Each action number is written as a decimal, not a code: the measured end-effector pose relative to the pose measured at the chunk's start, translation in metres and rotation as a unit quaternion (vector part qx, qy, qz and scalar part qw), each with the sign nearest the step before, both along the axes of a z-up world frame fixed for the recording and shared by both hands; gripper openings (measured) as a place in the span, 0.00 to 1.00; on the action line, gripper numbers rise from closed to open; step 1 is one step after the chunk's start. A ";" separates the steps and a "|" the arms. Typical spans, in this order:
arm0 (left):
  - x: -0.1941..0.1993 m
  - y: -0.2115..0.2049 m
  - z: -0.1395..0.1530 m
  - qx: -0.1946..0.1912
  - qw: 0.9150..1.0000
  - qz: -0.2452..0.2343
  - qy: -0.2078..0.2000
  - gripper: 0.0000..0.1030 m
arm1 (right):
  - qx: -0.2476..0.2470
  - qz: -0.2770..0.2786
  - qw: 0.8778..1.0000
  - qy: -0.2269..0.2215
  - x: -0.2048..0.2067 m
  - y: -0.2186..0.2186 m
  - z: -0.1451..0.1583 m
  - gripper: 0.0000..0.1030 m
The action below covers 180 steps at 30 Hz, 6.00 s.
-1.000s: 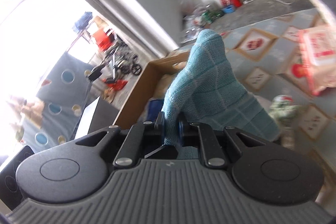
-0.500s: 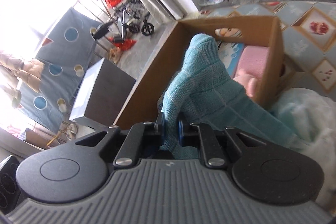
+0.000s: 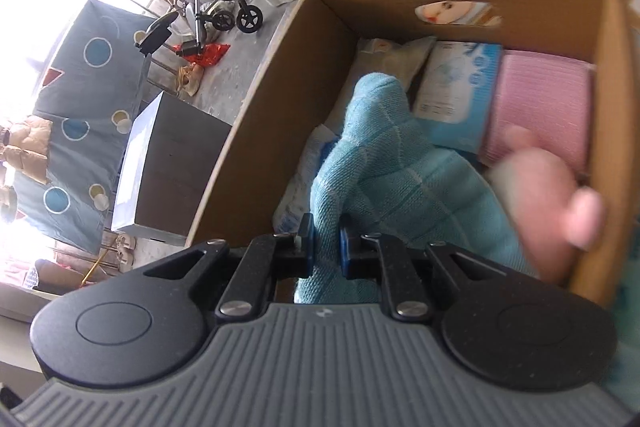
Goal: Organize soft objects
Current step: 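Carry the blue towel into the cardboard box and release it, then move the left gripper to the green scrunchie on the pile and grasp it, then carry the green scrunchie with the left gripper into the cardboard box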
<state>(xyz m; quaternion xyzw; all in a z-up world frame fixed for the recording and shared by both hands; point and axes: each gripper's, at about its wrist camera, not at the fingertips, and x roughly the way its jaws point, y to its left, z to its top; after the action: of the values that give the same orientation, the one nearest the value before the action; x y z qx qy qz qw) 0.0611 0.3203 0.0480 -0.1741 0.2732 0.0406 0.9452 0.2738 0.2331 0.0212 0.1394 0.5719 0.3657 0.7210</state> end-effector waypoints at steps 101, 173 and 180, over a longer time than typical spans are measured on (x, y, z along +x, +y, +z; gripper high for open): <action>0.075 -0.268 -0.015 0.050 0.966 -0.252 0.038 0.66 | -0.055 -0.160 0.970 -0.173 -0.151 -0.425 -0.021 0.74; -0.020 -0.065 0.075 0.012 0.999 -0.045 -0.006 0.09 | 0.119 -0.005 0.982 -0.148 -0.159 -0.196 0.063 0.23; -0.017 -0.007 0.050 0.029 0.999 0.020 0.039 0.09 | 0.082 0.047 0.989 -0.115 -0.145 -0.114 0.055 0.23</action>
<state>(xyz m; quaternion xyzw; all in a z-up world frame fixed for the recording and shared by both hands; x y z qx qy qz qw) 0.0445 0.3131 0.0983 -0.1499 0.3047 0.0740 0.9377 0.1292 0.1194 0.0762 0.1278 0.4597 0.4582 0.7499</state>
